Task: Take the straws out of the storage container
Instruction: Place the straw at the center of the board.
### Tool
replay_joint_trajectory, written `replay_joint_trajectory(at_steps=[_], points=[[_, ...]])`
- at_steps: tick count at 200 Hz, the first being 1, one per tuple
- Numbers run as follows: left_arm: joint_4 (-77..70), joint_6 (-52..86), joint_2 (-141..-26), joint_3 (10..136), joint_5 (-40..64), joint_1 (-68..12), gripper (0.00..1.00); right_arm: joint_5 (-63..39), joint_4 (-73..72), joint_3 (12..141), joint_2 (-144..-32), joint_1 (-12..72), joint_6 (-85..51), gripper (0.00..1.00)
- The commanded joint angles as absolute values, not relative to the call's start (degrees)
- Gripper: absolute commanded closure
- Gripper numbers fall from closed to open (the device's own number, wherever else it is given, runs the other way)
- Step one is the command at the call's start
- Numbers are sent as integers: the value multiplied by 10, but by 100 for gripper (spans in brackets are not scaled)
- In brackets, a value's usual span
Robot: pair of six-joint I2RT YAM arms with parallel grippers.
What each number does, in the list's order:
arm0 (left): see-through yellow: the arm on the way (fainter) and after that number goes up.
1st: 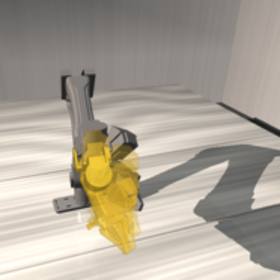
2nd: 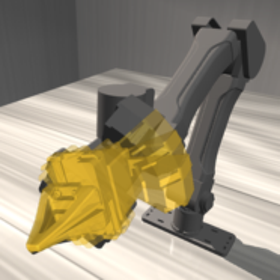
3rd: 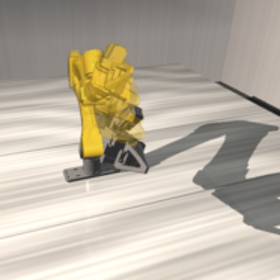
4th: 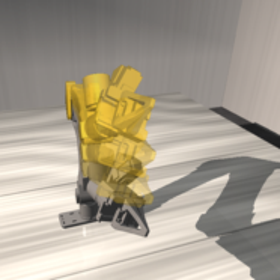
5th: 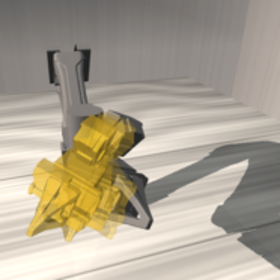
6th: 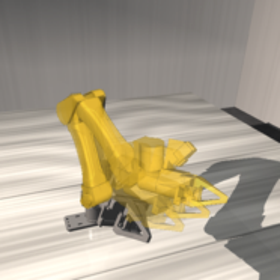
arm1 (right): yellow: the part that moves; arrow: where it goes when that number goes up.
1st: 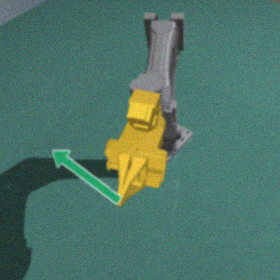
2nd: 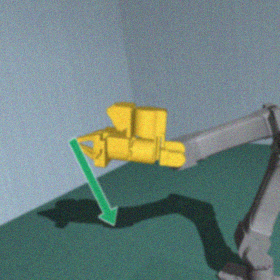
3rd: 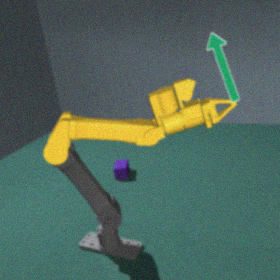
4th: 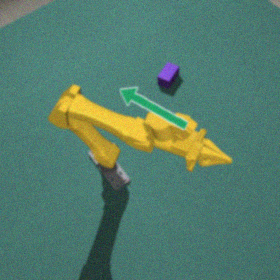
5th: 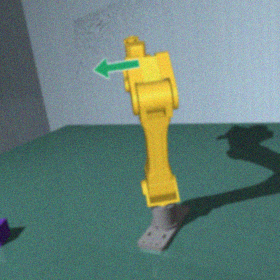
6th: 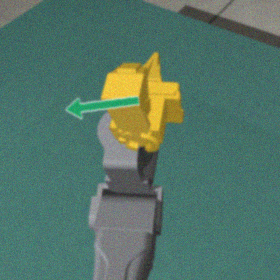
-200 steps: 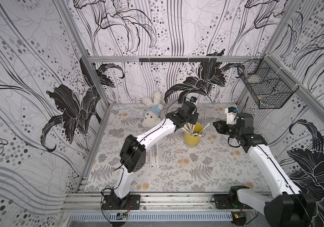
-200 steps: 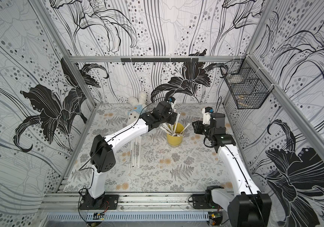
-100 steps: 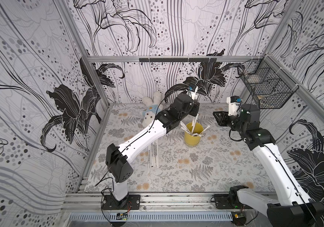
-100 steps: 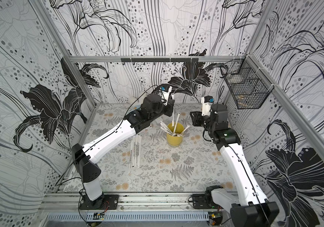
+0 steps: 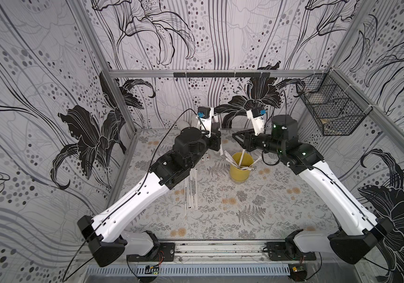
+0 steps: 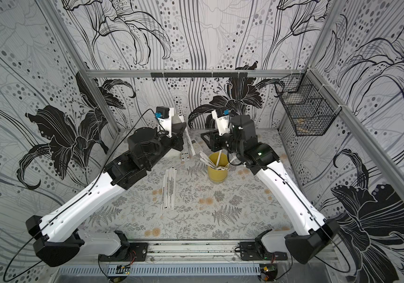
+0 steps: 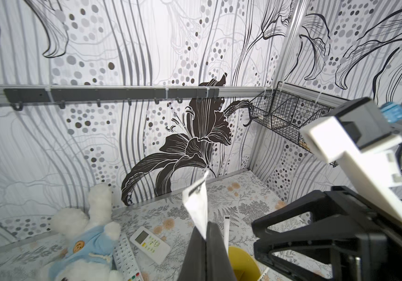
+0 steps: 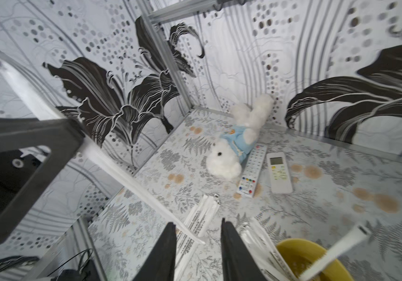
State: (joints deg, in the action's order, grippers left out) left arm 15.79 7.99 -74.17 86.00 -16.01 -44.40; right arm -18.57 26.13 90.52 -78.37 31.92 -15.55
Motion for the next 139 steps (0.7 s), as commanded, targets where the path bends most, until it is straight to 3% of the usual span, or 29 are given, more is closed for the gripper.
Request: replay_joint_trajectory(at_steps=[1,50,86,139], points=[[236,117,-700,824,-168,-419,100,-240,258,928,-814,349,-166,64],[360,127,-694,701,77,-227,100,-295,316,976,-917,381,-179,63],[394,104,-802,666,165,-182,100,-310,348,983,-953,393,-177,64],[382,100,-931,684,199,-145,100,-274,345,956,-959,394,-167,64]])
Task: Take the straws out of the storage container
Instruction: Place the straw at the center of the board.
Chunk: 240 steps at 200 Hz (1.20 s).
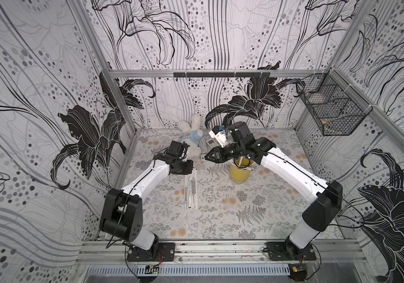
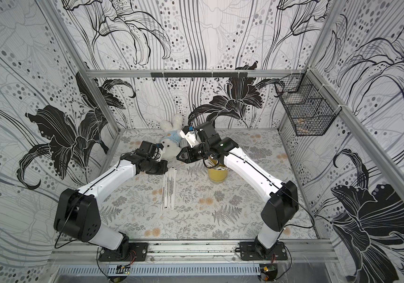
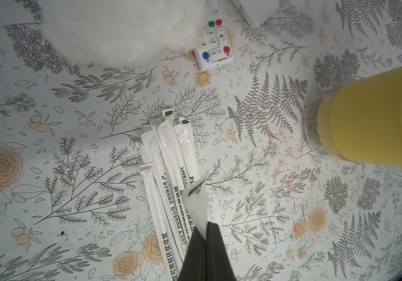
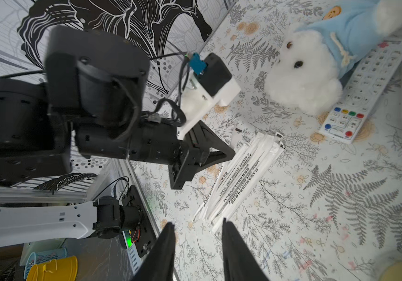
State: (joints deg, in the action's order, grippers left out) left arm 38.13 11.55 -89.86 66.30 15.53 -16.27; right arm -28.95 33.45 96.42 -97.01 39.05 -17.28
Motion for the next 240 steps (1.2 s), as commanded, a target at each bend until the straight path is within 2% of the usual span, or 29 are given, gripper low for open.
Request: replay_joint_trajectory(at_steps=[1,45,78,108,145,180,205,240], points=[[382,99,-932,684,201,-145,100,-274,345,956,-958,394,-166,64],[370,104,-972,681,220,-128,99,-274,341,949,-963,394,-156,64],[353,113,-960,670,208,-123,82,-275,340,949,-966,394,-153,64],[350,118,-953,670,195,-117,74,-242,347,949,-959,393,-145,63],[347,121,-932,667,179,-115,74,-190,364,949,-926,383,-128,61],[309,137,-875,654,185,-118,75,-149,348,912,-892,332,-120,61],[249,146,-804,643,138,-160,74,-132,330,884,-874,274,-116,62],[76,148,-737,597,94,-275,68,-91,320,859,-869,226,-120,61]])
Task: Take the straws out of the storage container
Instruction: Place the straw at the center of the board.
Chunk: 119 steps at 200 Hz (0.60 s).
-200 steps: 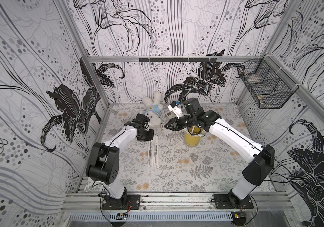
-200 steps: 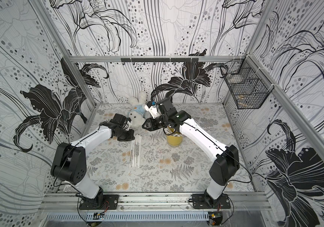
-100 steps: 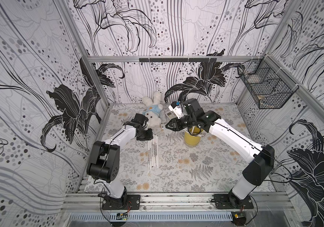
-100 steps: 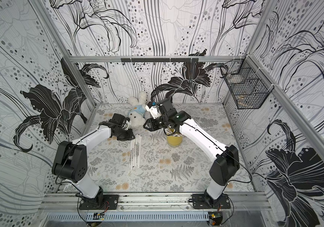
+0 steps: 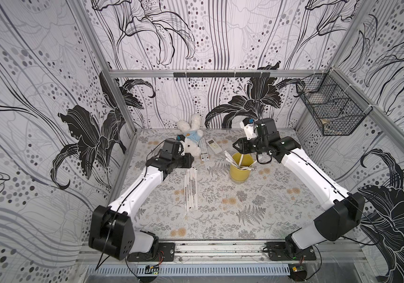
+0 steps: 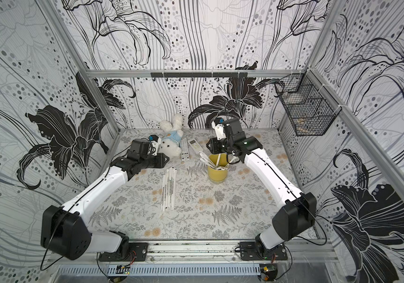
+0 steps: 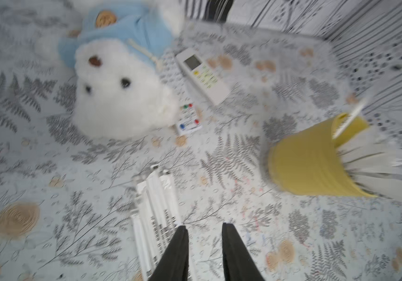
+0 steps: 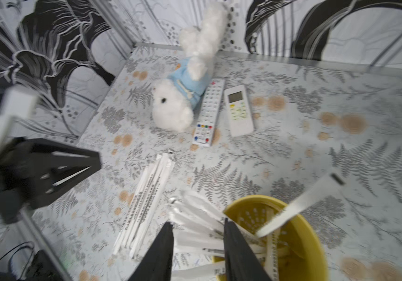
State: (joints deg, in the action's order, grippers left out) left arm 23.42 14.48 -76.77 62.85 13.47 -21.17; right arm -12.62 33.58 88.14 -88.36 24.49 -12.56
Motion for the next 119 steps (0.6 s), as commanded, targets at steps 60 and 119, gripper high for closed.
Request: replay_joint_trajectory(at_steps=[60,119], points=[[-144,58,-775,566,60,-404,66,-88,275,827,-901,188,-150,63],[-191,32,-810,579,71,-429,66,-88,267,842,-947,184,-164,64]])
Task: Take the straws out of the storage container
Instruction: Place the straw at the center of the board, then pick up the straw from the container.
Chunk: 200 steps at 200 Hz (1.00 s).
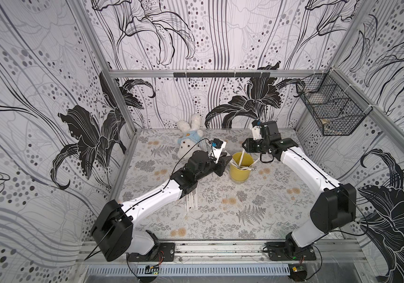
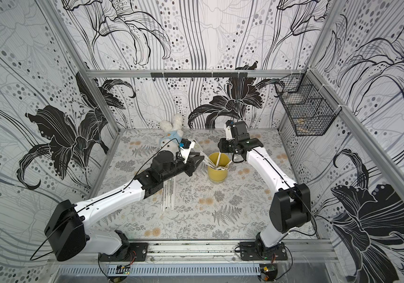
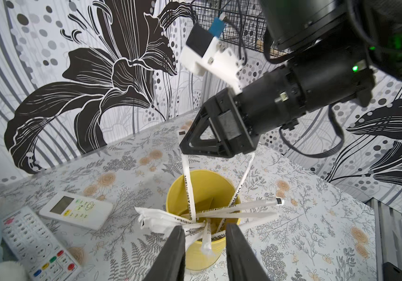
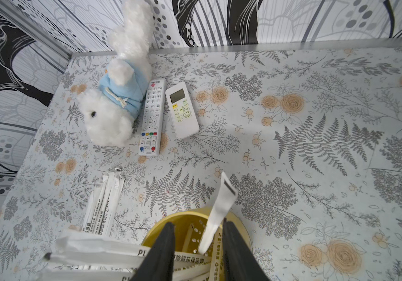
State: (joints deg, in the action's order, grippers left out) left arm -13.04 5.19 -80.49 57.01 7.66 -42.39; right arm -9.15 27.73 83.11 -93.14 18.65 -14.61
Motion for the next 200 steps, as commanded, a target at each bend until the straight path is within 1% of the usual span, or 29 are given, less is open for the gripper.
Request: replay_joint_trajectory(at_steps=[1,26,30,57,87,111,162,171,200], points=[[-191,32,-810,579,71,-429,66,-88,267,842,-948,184,-165,64],[-187,30,-807,578,68,-429,66,-87,265,839,-953,180,-173,65],[-185,29,-806,578,67,-429,66,-87,265,839,-967,179,-174,65],[-174,26,-803,576,66,-429,66,-100,259,841,-981,178,-177,70],[-169,23,-798,572,62,-429,66,-101,260,848,-990,178,-178,70],[-166,21,-791,570,63,-429,66,-98,258,848,-985,178,-179,82],[-165,19,-770,561,60,-429,66,-69,278,859,-959,179,-173,90],[-164,22,-769,560,59,-429,66,-68,282,864,-938,179,-171,92],[-161,38,-761,560,59,-429,66,-58,307,899,-922,180,-164,92]])
